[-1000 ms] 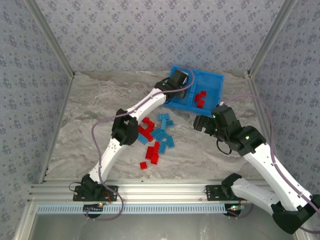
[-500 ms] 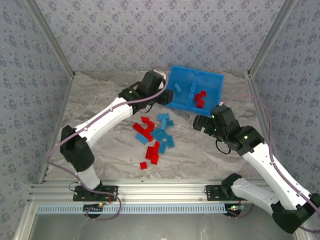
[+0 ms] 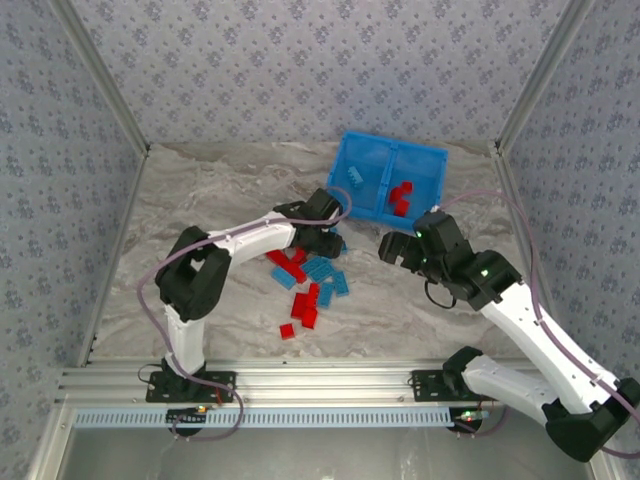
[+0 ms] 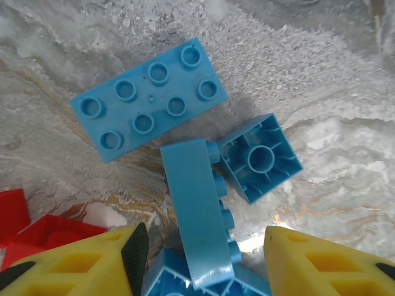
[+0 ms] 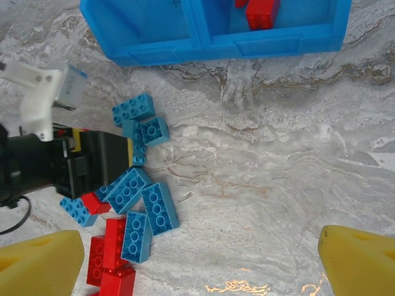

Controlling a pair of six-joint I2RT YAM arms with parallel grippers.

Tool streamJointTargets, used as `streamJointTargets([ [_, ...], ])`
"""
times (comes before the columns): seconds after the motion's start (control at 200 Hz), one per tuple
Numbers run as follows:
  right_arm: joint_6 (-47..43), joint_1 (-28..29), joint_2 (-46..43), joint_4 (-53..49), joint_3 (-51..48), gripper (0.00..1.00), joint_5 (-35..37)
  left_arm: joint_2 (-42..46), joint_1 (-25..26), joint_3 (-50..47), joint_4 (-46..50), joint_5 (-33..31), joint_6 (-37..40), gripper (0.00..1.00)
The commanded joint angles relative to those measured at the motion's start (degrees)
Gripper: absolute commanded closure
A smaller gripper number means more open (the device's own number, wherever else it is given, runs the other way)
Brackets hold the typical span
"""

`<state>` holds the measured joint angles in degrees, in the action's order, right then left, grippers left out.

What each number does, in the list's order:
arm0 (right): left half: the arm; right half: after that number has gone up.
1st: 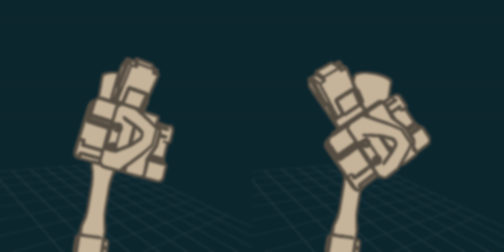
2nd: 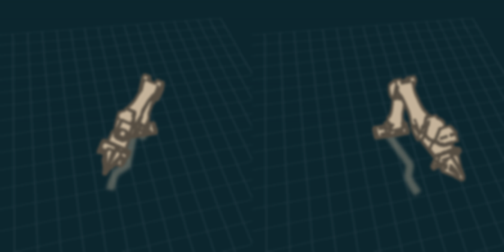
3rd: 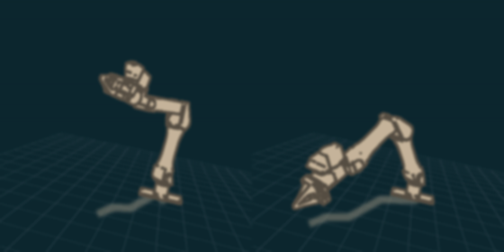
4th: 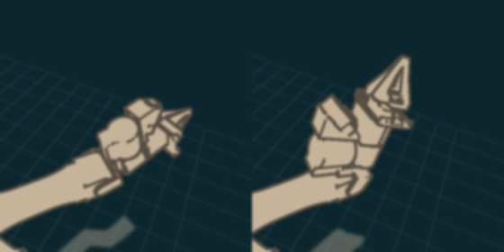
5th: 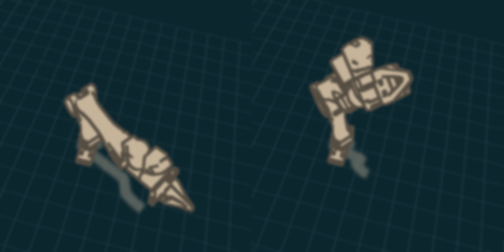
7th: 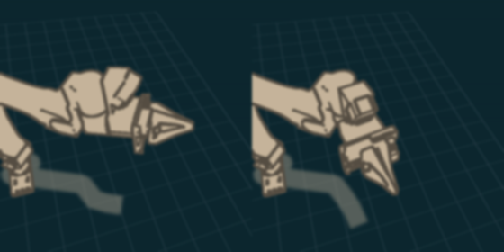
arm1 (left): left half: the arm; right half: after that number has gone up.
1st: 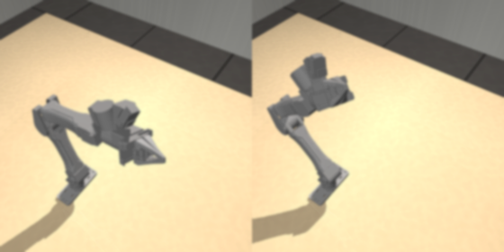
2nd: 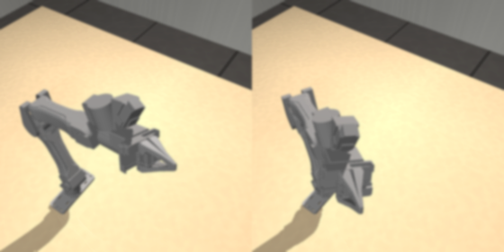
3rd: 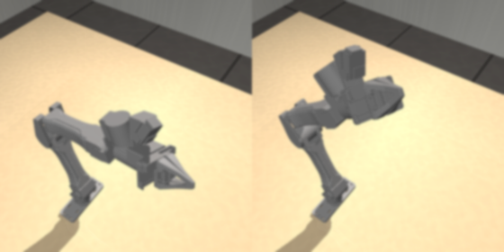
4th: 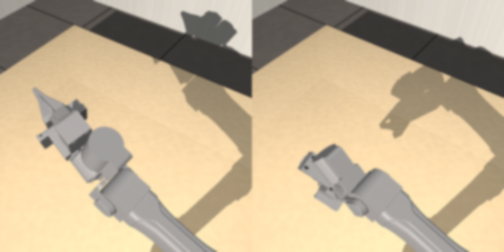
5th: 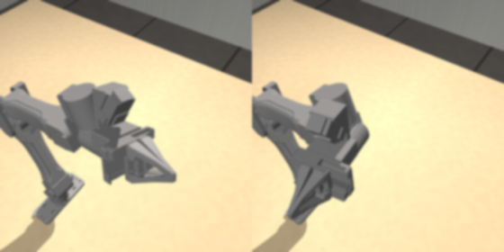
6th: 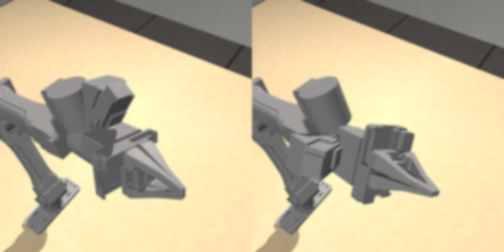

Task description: Sort the legos into containers by color

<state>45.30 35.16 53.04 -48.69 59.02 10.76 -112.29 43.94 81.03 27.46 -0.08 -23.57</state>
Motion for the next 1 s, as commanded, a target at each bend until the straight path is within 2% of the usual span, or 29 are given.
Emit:
streamJointTargets([
  [0.0,1.9,0.4,-2.1,-2.1,-1.0,0.0,1.7,-2.4,0.3,2.1,-1.5,-0.7,-0.7,0.49],
  [0.13,1.7,0.4,-2.4,-2.5,-0.8,0.0,2.0,-4.2,0.3,1.9,-2.8,0.2,-1.1,0.56],
  [0.3,1.6,0.5,-2.3,-2.3,-0.6,0.0,1.7,-4.8,0.4,1.9,-2.3,-0.6,-2.0,0.74],
  [0.405,1.7,0.5,-2.3,-2.4,-0.4,0.0,1.8,-1.9,0.5,1.1,-2.7,-0.6,-2.1,0.81],
  [0.55,1.8,0.6,-2.4,-2.5,-0.5,0.0,1.9,3.7,1.6,2.3,-1.2,-1.5,-1.3,0.83],
  [0.77,2.1,0.8,-2.6,-2.3,-0.4,0.0,2.1,11.7,4.3,8.2,0.3,-6.8,2.4,0.85],
  [0.864,2.2,0.9,-2.6,-1.9,-0.4,0.0,2.2,10.9,4.3,10.8,-2.5,-9.5,4.6,0.85],
  [0.994,2.2,0.9,-2.5,-1.4,-0.1,0.0,1.5,3.9,4.1,19.4,-3.8,-13.8,9.0,0.85],
])
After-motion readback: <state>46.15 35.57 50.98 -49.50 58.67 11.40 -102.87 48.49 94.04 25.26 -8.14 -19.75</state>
